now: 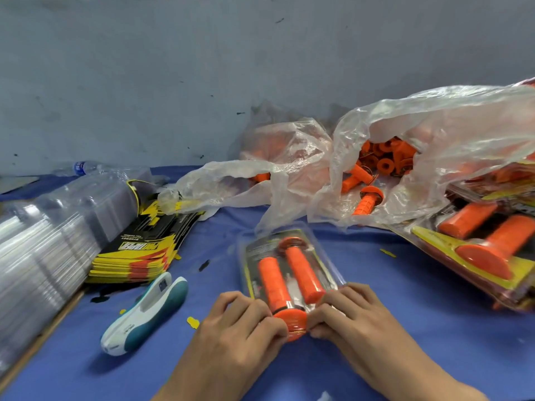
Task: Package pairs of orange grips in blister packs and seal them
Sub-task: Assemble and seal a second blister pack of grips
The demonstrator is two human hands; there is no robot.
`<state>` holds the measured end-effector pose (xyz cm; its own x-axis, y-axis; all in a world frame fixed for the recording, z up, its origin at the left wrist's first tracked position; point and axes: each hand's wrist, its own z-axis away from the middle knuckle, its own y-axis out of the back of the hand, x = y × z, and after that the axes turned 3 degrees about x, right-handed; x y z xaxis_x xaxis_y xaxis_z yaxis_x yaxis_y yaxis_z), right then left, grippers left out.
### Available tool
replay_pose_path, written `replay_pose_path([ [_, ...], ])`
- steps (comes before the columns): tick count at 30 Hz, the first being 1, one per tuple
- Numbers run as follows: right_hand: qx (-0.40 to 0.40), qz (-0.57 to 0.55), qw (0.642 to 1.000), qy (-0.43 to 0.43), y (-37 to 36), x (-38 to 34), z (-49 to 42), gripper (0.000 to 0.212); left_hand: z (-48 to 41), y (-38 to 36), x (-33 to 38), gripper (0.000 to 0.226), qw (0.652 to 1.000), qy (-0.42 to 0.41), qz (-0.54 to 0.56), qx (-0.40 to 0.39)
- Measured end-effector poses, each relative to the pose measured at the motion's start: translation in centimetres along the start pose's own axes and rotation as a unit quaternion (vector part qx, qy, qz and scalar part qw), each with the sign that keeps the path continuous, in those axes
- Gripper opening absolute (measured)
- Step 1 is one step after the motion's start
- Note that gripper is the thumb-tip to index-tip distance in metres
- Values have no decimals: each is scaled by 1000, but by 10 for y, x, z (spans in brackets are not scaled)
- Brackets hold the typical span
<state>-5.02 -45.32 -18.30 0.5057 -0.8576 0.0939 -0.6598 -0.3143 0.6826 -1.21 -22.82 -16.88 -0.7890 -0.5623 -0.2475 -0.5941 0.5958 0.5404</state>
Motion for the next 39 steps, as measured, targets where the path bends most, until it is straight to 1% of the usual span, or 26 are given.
replay_pose_path([
  [2, -21, 11, 1000, -3, -1, 2, -1, 8, 3, 0, 8, 20, 1000, 14, -6, 7],
  [4, -44, 17, 999, -16, -3, 0, -4, 13, 2, -4, 11, 19, 999, 42, -10, -2],
  [8, -59, 11, 998, -31, -4, -15, -14, 5, 0, -9, 11, 20, 993, 113, 30, -31],
  [11, -85, 23, 994, -63, 2, -19, -19, 18, 2, -12, 15, 25, 987, 146, 50, -43],
  [13, -90, 28, 993, -70, 5, -19, -21, 25, 1, -13, 11, 27, 988, 139, 49, -45],
  [16, -86, 35, 993, -73, 6, -17, -22, 32, 0, -13, 0, 21, 994, 82, 53, -50],
  [18, -84, 37, 993, -76, 7, -16, -21, 33, 0, -12, -2, 19, 995, 64, 61, -49],
  [20, -68, 35, 994, -73, 6, -17, -19, 31, -1, -10, -1, 21, 992, 86, 79, -49],
  [23, -36, 11, 999, -32, 3, -19, -15, 22, 0, -10, 6, 22, 983, 138, 107, -47],
  [25, -13, 1, 1000, -15, 2, -19, -15, 17, 1, -11, 7, 23, 980, 148, 121, -49],
  [28, 1, 11, 1000, -12, 2, -18, -16, 20, 2, -11, 1, 26, 982, 117, 133, -70],
  [31, -11, 16, 1000, -15, 1, -18, -16, 22, 2, -11, -10, 27, 980, 80, 159, -91],
  [34, -16, 15, 1000, -13, 1, -16, -19, 25, -1, -12, -15, 24, 983, 47, 149, -102],
  [36, -14, 19, 1000, -16, 2, -13, -19, 27, -3, -13, -14, 23, 983, 52, 146, -100],
  [39, -14, 23, 999, -22, 2, -10, -14, 32, -5, -15, -5, 26, 982, 85, 147, -88],
])
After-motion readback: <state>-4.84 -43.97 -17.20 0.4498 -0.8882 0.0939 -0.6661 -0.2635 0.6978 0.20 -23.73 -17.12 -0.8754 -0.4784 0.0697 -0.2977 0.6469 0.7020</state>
